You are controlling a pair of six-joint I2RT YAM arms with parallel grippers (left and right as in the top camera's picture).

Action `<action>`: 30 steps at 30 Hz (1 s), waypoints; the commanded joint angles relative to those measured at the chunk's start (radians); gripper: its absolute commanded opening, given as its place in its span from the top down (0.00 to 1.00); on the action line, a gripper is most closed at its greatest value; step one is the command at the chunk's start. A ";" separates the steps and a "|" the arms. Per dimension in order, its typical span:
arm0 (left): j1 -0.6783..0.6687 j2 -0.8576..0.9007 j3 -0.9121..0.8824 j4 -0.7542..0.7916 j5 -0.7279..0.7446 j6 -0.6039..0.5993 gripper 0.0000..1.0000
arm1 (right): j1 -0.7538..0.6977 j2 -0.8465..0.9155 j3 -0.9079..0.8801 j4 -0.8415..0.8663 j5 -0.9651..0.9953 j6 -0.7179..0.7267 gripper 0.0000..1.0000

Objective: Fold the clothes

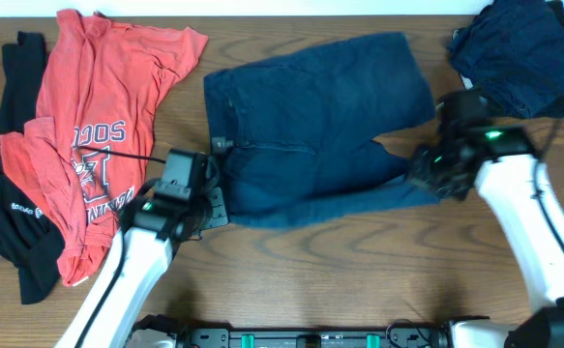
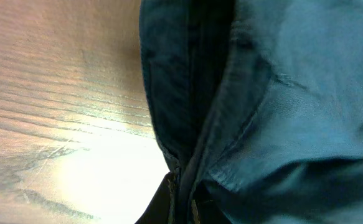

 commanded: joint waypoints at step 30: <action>-0.208 -0.340 0.019 -0.202 -0.041 -0.291 0.94 | -0.229 -0.334 0.185 -0.034 -0.068 -0.371 0.99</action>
